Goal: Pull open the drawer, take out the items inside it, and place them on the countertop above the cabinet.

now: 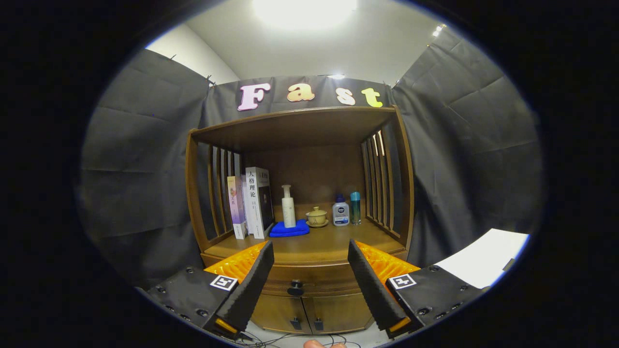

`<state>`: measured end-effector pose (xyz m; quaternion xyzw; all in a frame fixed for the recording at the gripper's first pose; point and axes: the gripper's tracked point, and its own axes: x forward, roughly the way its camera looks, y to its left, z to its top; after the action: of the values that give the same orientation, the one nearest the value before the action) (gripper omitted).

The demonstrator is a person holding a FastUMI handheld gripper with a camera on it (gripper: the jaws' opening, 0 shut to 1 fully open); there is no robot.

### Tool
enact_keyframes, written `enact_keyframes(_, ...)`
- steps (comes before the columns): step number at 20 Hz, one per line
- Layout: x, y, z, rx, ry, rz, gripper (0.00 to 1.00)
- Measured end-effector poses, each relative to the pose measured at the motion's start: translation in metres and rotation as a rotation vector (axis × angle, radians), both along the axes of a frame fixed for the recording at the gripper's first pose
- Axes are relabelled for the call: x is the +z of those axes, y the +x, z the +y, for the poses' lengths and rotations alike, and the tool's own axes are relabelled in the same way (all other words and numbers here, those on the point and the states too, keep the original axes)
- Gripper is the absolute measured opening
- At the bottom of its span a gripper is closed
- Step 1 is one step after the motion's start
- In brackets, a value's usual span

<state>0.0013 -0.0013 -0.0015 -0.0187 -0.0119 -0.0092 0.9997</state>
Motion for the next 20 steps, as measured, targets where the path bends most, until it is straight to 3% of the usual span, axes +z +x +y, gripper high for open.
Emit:
enact_keyframes(10, -0.034, 0.029, 0.0, -0.012, 0.003, 0.075, 0.98)
enact_keyframes(20, -0.099, 0.073, -0.006, -0.019, 0.002, 0.187, 0.98)
